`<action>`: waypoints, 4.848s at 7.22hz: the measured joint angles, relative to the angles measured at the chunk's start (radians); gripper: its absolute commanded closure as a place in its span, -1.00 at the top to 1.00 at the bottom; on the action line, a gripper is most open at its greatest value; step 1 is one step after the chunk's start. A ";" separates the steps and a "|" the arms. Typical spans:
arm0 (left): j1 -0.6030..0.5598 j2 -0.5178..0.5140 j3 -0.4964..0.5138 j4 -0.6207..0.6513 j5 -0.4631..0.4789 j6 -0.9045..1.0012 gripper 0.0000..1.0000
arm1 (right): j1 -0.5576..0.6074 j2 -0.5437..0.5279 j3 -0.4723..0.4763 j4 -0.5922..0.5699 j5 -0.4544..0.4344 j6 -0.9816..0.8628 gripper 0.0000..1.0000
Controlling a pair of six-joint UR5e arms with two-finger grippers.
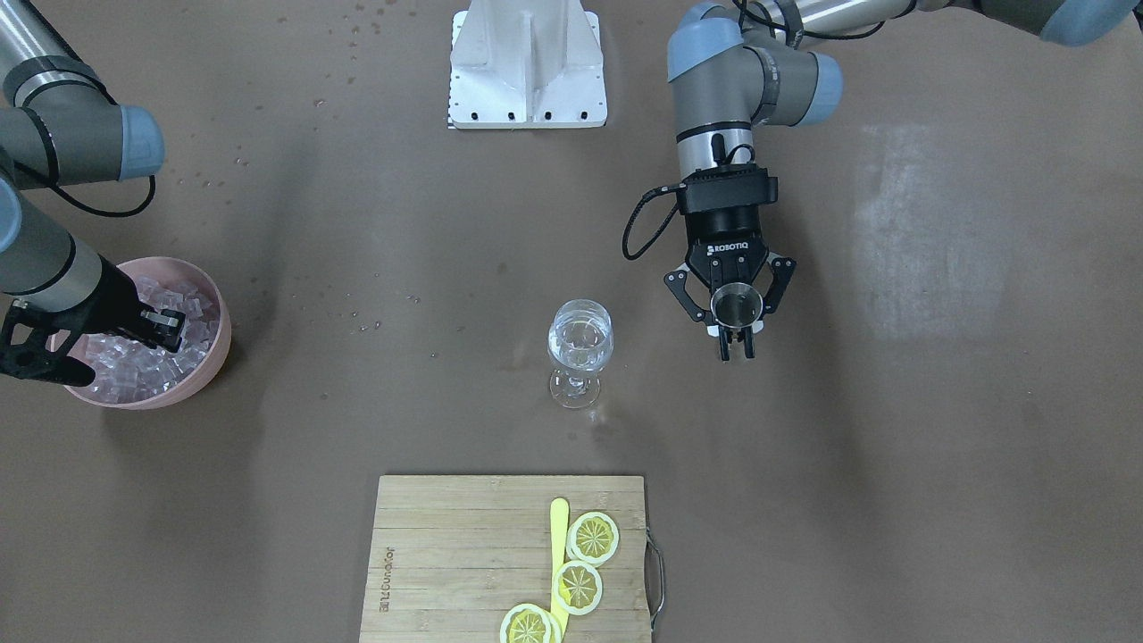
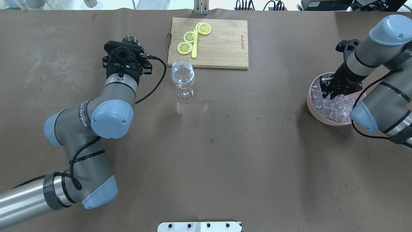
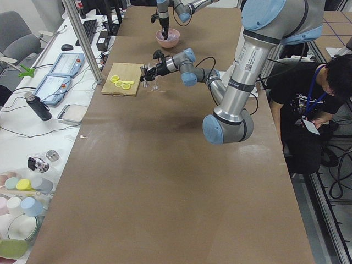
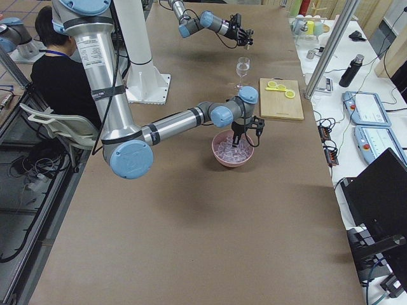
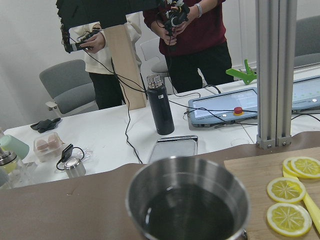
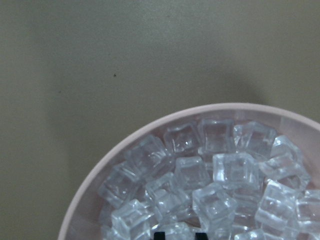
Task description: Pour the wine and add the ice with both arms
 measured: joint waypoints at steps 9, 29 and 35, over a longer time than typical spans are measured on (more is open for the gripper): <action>0.055 -0.066 -0.001 0.072 0.029 0.064 -0.61 | 0.157 0.046 0.073 -0.045 0.067 -0.090 -1.00; 0.078 -0.198 0.051 0.352 0.094 0.158 -0.76 | 0.270 0.241 0.083 -0.199 0.041 -0.253 -1.00; 0.093 -0.221 0.069 0.425 0.137 0.159 -0.79 | 0.281 0.246 0.082 -0.200 0.042 -0.253 -1.00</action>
